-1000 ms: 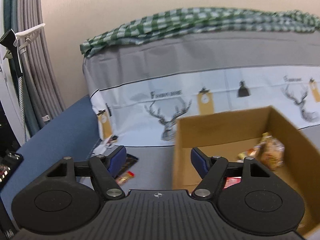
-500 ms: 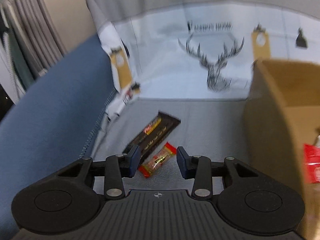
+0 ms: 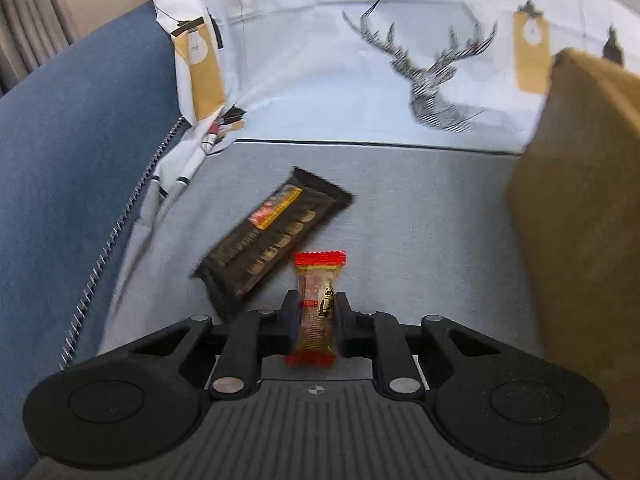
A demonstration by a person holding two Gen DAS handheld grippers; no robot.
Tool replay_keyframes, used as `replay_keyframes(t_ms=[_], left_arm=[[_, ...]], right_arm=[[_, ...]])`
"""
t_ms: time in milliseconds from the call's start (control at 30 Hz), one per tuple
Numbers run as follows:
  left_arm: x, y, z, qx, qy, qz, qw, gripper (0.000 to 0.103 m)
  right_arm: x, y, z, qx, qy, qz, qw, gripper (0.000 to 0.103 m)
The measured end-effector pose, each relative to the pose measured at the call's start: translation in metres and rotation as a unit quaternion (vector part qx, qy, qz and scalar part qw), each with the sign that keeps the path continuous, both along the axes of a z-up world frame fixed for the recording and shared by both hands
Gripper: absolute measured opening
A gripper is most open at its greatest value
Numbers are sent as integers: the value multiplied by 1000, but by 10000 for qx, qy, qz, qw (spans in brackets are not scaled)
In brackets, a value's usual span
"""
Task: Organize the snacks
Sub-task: 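Grasp the small red-wrapped candy with the right gripper while the left lowers over the black bar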
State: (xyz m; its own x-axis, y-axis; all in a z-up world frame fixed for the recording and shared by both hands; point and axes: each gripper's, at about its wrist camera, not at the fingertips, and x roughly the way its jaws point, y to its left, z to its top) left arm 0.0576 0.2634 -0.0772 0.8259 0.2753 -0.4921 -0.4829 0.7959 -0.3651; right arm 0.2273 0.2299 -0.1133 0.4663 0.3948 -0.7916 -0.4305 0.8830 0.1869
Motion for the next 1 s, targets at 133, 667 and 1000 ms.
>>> replay_keyframes(t_ms=[133, 667, 1000], left_arm=[[20, 9, -8, -54, 91, -110, 9999, 9], [133, 3, -40, 1246, 812, -883, 9849, 86], [163, -6, -60, 1709, 1442, -1196, 9673, 49]], right_arm=[[-16, -35, 6, -180, -262, 95, 9994, 17], [-134, -108, -4, -437, -733, 1266, 9883, 20], [-131, -109, -8, -325, -848, 1379, 9863, 22]])
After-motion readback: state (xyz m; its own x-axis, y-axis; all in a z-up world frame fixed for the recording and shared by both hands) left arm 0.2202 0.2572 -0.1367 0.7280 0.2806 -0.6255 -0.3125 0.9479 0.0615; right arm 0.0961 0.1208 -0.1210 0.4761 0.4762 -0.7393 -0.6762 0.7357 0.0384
